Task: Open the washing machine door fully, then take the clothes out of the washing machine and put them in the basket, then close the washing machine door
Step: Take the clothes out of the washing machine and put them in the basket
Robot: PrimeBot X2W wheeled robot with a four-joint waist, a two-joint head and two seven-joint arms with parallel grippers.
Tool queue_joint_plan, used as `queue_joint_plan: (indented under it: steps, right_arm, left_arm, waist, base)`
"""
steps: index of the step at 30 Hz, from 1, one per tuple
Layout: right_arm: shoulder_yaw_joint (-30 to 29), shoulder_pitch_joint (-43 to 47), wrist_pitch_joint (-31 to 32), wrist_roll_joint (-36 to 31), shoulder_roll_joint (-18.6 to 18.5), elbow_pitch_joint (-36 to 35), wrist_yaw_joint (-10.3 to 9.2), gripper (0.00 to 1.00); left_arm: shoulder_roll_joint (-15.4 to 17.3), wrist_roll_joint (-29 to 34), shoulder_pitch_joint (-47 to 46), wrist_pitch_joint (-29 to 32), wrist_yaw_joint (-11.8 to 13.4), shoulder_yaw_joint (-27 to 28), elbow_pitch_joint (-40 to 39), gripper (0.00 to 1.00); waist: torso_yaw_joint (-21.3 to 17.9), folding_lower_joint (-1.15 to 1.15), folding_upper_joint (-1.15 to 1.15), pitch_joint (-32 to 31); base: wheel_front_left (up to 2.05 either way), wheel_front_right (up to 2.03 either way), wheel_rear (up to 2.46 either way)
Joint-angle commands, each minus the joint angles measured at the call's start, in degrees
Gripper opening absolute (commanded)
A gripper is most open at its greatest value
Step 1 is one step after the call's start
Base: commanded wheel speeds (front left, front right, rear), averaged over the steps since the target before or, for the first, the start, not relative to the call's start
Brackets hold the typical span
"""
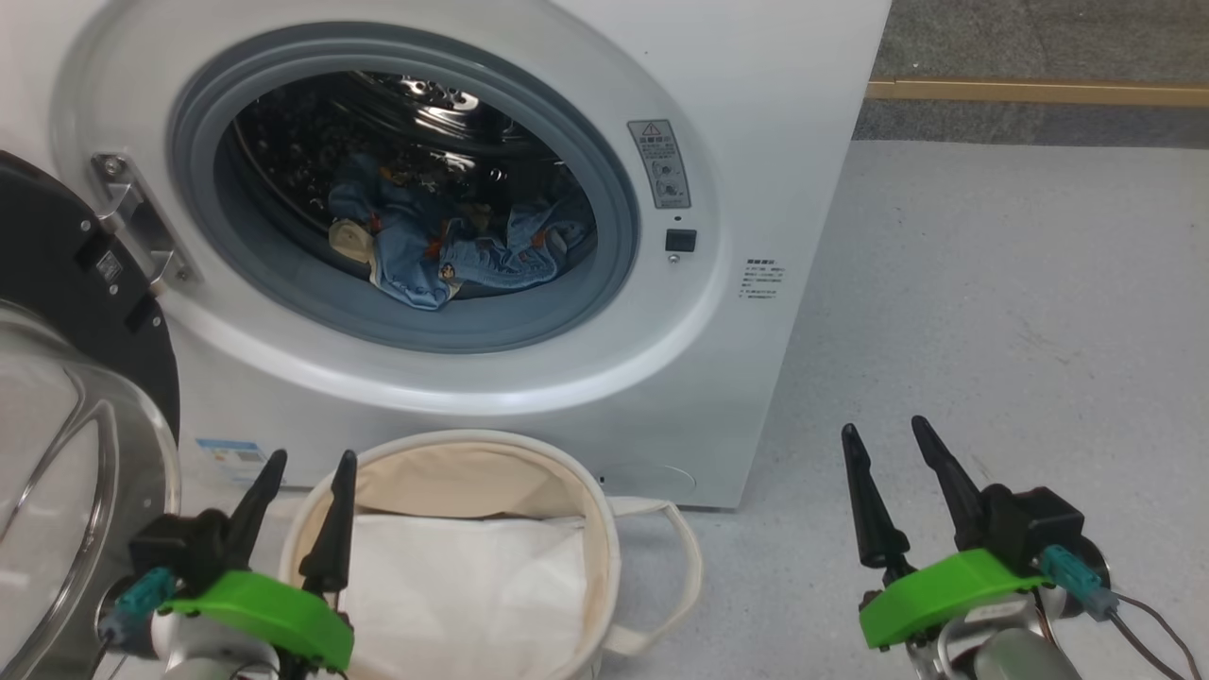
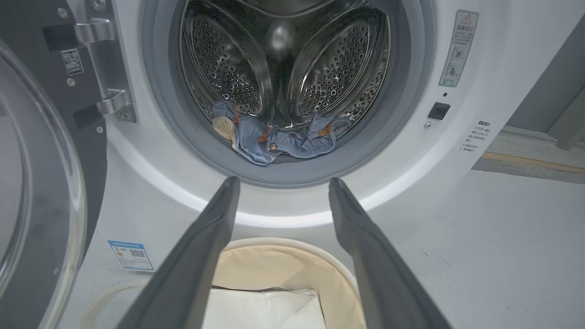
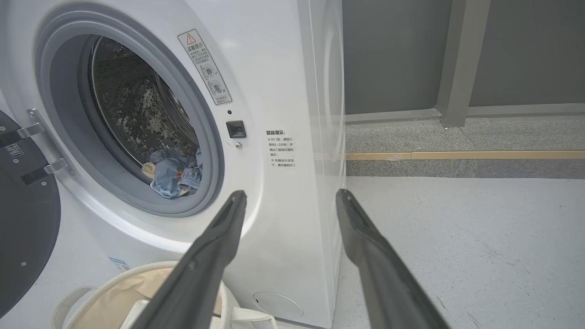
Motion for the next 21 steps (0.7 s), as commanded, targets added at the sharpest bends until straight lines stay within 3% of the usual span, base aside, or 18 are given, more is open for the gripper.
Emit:
queue_joint_plan:
  steps: [1,10,21]
  right_arm:
    - [0.9,-1.7,-0.7,0.2,0.0,-2.1,0.42,1.0]
    - [0.5,-2.2,-0.7,0.1,0.2,-2.6,0.42,1.0]
    - [-0.4,-5.1,-0.7,-0.3,0.4,-4.7,0.42,1.0]
  left_arm:
    - [1.4,0.9,-3.4,-0.9,0.4,1.8,-1.5,1.0]
    - [1.6,3.7,-6.3,-1.7,1.2,-0.4,-0.2,1.0]
    - [-0.3,11.1,-25.2,4.5,7.3,-4.9,11.2,1.0]
  waist:
    - [0.0,0.0,0.0,0.1]
    - [-0.3,0.0,0.0,1.7]
    - [-2.1,0.0,0.0,9.9]
  base:
    - [0.0,0.0,0.0]
    - [0.0,0.0,0.0]
    - [0.0,0.0,0.0]
